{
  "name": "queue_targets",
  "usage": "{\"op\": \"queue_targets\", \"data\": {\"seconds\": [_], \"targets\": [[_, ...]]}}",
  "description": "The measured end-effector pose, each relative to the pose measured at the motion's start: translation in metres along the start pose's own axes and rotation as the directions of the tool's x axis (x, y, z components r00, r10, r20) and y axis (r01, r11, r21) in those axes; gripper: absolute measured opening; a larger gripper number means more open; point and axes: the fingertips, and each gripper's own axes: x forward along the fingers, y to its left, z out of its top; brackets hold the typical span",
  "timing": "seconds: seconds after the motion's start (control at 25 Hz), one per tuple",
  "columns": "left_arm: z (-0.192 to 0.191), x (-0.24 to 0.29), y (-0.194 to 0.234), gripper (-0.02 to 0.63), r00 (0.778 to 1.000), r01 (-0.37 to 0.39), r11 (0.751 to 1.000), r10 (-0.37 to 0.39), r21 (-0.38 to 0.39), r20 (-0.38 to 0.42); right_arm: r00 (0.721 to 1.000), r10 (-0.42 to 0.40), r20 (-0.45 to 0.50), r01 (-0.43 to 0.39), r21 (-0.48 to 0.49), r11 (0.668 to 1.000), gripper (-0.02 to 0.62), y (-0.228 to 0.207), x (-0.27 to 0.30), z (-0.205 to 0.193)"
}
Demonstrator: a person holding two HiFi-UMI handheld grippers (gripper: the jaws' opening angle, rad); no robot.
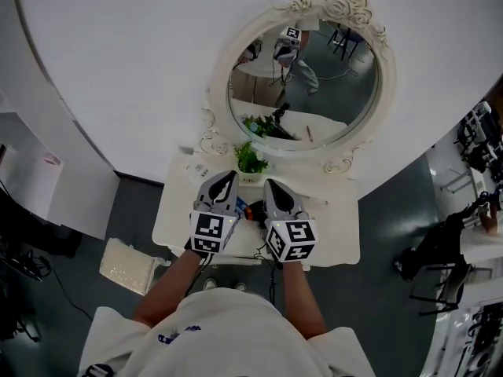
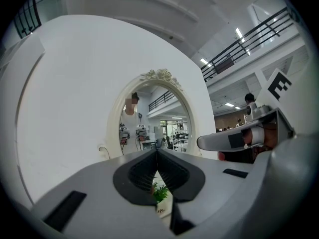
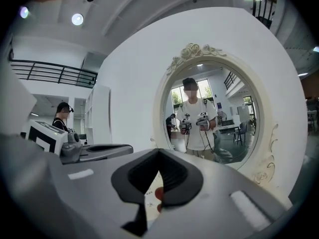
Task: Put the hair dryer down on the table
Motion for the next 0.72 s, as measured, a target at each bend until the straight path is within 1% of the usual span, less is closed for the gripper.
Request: {"op": "queue_targets", "data": {"seconds": [0.2, 0.56, 0.72], "targets": [[0.0009, 0.0013, -0.0010, 0.009, 1.000, 0.002, 1.000, -0.002, -0.002, 0.008, 1.000, 0.003, -0.002, -0.003, -0.005, 1.000, 0.009, -0.0001, 0.0003, 0.0003], [-0.0077, -0.0009, 0.0006, 0.009, 1.000, 0.004, 1.000, -0.004, -0.002, -0.018, 1.000, 0.000, -0.006, 0.000, 0.000, 1.000, 0.009, 0.0005, -0.0006, -0.0008], [-0.0018, 0.0002, 0.0004, 0.009, 1.000, 0.007, 1.000, -0.007, 0.001, -0.001, 1.000, -0.001, -0.006, 0.001, -0.001, 1.000, 0.009, 0.0006, 0.0004, -0.0002]]}}
